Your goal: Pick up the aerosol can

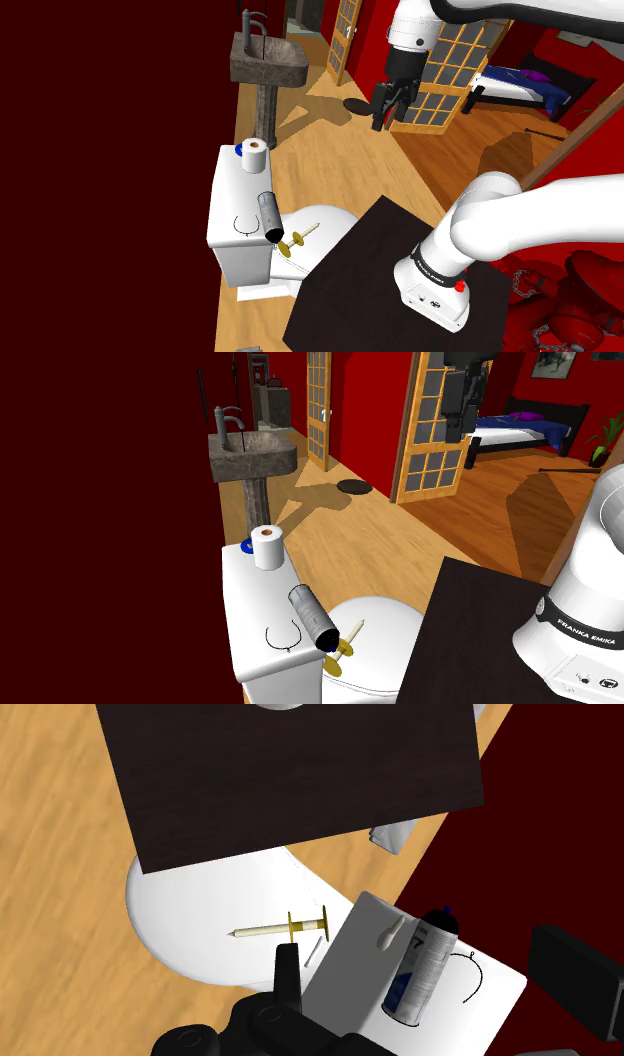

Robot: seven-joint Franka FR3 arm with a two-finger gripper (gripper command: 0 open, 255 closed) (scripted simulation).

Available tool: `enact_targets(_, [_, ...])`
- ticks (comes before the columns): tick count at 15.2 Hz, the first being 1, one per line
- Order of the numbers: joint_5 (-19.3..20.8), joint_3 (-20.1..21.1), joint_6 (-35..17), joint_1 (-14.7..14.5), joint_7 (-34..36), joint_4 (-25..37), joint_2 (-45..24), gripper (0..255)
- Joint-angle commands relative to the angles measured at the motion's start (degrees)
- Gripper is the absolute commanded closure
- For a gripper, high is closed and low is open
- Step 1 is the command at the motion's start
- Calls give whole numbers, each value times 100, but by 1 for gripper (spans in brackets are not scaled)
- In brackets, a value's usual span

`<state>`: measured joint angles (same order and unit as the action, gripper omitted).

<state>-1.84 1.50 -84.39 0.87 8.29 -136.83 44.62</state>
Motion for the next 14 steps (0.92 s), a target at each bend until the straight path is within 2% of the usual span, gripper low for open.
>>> enact_targets(1, [0, 0, 0, 0, 0, 0, 0, 0])
enact_targets(8, [-286, 368, -1541, -58, 484, -920, -450, 0])
enact_targets(14, [-485, 704, -2973, -104, 886, -1378, -1274, 0])
